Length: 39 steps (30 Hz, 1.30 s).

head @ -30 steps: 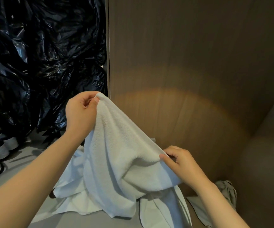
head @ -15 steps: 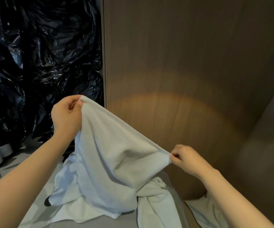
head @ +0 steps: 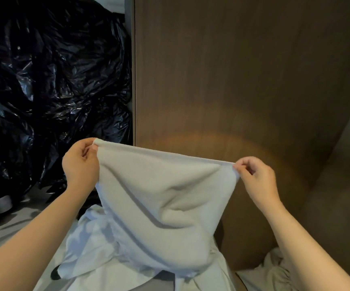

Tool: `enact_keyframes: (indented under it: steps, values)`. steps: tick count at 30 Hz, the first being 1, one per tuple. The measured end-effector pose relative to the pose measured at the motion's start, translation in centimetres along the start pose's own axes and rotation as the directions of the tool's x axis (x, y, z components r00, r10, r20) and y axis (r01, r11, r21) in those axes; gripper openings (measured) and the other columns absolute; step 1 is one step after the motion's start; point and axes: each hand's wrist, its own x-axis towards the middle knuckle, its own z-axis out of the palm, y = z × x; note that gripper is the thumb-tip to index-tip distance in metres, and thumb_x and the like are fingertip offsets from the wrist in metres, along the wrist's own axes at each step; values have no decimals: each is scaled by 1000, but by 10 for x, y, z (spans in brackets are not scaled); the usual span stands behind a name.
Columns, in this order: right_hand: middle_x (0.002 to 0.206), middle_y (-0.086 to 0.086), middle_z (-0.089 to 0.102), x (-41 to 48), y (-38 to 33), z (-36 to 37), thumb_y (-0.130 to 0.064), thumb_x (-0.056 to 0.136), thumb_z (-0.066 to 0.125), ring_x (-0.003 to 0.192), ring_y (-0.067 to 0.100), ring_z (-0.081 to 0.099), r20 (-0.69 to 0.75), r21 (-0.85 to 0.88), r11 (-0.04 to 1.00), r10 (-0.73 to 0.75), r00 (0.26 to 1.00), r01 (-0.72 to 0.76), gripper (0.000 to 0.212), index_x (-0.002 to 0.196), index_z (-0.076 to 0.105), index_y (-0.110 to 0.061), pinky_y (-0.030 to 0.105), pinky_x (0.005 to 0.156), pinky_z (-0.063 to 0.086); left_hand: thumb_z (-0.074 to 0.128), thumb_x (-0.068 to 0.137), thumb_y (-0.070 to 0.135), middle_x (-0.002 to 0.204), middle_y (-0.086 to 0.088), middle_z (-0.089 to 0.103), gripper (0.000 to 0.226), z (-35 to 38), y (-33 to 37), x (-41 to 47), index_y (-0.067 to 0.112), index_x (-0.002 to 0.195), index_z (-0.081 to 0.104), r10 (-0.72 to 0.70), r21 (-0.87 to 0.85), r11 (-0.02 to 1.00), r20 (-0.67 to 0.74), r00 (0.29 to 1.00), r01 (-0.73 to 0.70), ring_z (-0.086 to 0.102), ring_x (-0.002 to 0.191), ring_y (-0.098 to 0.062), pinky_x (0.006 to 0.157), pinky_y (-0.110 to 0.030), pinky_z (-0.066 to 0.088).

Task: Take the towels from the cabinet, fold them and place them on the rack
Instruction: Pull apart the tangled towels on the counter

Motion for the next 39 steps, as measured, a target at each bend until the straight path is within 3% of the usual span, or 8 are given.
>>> enact_keyframes:
  steps: [3, 10, 17, 20, 26, 30, 35, 39]
  values:
    - [85, -18, 58, 11, -24, -1, -24, 96, 59, 83, -7, 57, -152, 164, 986, -11, 988, 36, 10, 91, 55, -32, 3, 60, 44, 49, 95, 18, 89, 16, 63, 22, 2, 3, 1, 25, 106, 66, -5, -16, 1000, -38, 999, 4, 55, 77, 11, 68, -13, 38]
    - [92, -15, 56, 18, -35, 2, -26, 102, 49, 86, 0, 56, -138, 175, 984, 8, 990, 17, 5, 102, 53, -28, 17, 68, 44, 46, 95, 16, 88, 18, 60, 23, 2, 8, -1, 26, 106, 63, -7, -43, 999, -44, 999, 5, 56, 80, 3, 66, -17, 39]
    - [91, -8, 63, -1, -11, 6, -22, 96, 59, 86, 9, 60, 226, -69, 992, 118, 967, -105, 8, 92, 62, -27, 18, 64, 40, 59, 91, 16, 77, 16, 66, 14, -1, 37, -29, 27, 93, 68, 24, -128, 992, 72, 997, -15, 58, 68, 16, 59, 2, 39]
    - [104, -12, 64, -17, -16, 15, -25, 94, 63, 98, 6, 59, 325, -122, 989, 122, 938, -86, 13, 107, 64, -28, 14, 72, 41, 66, 87, 16, 72, 20, 69, 16, 7, 57, -53, 31, 81, 70, 52, -193, 981, 191, 980, -14, 61, 66, 11, 61, -3, 43]
    - [107, -30, 64, -41, -72, 30, -37, 94, 61, 103, -13, 58, 406, 165, 986, -78, 911, 11, 22, 115, 62, -41, 3, 78, 45, 74, 82, 12, 80, 14, 71, 14, 18, 74, -94, 26, 84, 75, 180, -256, 963, 381, 907, -83, 63, 71, 3, 66, -8, 46]
    - [112, -21, 69, -56, -96, 33, -35, 96, 59, 107, -3, 63, 438, 376, 927, -171, 883, -6, 28, 122, 67, -28, 12, 87, 49, 76, 80, 13, 82, 13, 73, 12, 22, 78, -113, 24, 85, 76, 185, -291, 955, 433, 882, -58, 66, 73, -3, 64, -9, 48]
    - [92, -5, 72, -60, -97, 34, -22, 96, 61, 86, 15, 66, 408, 386, 922, -146, 901, -26, 12, 99, 73, -25, 29, 76, 52, 76, 80, 16, 83, 11, 72, 12, 22, 79, -124, 27, 86, 75, 130, -293, 956, 453, 882, 9, 62, 70, -27, 61, -20, 52]
    - [91, -16, 66, -65, -95, 38, -24, 99, 53, 88, 4, 62, 357, 395, 918, -119, 927, -35, 15, 99, 67, -29, 13, 72, 48, 76, 78, 28, 86, 9, 71, 18, 16, 71, -131, 34, 93, 68, 112, -260, 965, 553, 826, 43, 66, 74, -16, 70, -27, 56]
